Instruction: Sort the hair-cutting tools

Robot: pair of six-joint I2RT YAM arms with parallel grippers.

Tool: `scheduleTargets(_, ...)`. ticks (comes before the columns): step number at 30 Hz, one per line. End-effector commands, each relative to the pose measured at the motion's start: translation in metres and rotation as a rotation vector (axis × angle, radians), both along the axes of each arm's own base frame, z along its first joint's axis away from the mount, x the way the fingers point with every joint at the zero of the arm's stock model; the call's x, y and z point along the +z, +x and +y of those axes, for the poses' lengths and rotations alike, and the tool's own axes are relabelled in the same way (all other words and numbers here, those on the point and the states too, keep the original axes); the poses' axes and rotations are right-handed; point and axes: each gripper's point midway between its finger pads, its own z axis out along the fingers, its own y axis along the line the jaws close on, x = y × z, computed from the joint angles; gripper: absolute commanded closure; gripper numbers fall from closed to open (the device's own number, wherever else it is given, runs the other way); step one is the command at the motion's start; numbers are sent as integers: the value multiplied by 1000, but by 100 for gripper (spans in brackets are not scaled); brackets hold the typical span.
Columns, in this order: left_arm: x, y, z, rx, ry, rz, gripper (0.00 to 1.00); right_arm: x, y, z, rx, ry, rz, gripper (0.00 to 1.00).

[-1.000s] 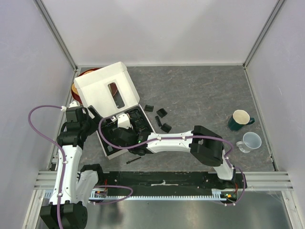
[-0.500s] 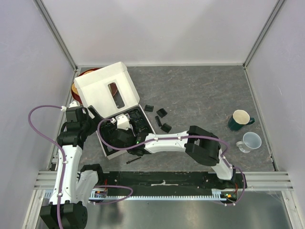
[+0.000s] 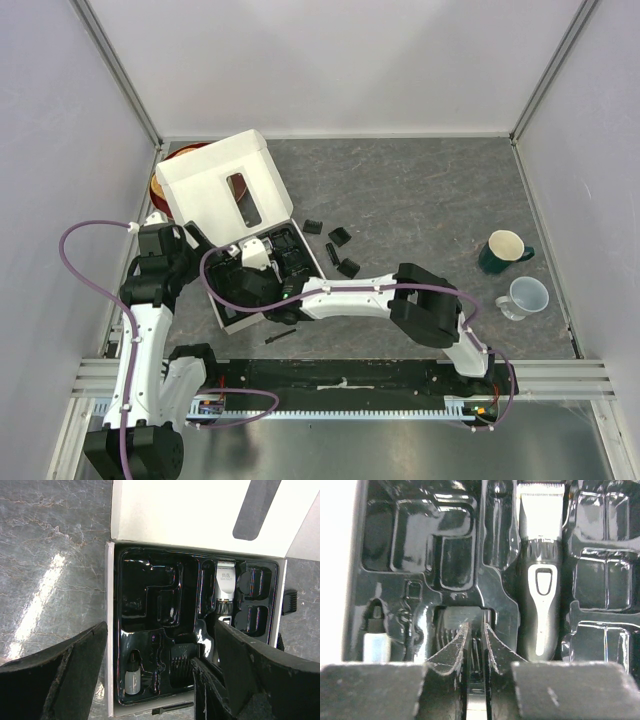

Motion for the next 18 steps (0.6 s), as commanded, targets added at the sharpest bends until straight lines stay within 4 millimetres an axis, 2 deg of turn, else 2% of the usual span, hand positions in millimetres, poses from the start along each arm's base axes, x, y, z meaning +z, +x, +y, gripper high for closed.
scheduleTargets(1,3,4,1,-12,13,-25,7,44,5,13,-1,46,-31,79)
scheduleTargets(6,3,4,1,-10,13,-25,7,70,3,9,19,73,-47,66)
scheduleTargets(8,3,4,1,-11,14,-24,7,74,-2,7,53,64,-42,62)
scheduleTargets(9,3,4,1,-10,15,-25,7,84,-3,6,74,74,-46,60)
scheduleTargets(10,4,4,1,-10,13,-28,7,80,-10,5,147,32,-45,58)
scheduleTargets(11,4,4,1,-10,13,-28,7,89,-13,1,180,30,-53,56)
scheduleTargets(12,4,4,1,-7,12,-27,7,91,-16,-4,214,8,-59,54)
scheduleTargets(13,5,4,1,-10,14,-31,7,80,-23,-13,293,-62,-68,52)
scheduleTargets(14,4,4,1,-9,12,-28,7,88,-34,-15,384,-55,-58,50)
scheduleTargets(15,5,4,1,-9,12,-31,7,84,-45,-20,456,-76,-42,49)
scheduleTargets(16,4,4,1,-9,12,-30,7,69,-56,-32,525,-122,-16,47)
scheduleTargets(17,5,4,1,-9,12,-31,7,65,-71,-35,657,-147,-3,46)
scheduleTargets(18,5,3,1,-9,15,-31,7,67,-78,-46,700,-165,9,46)
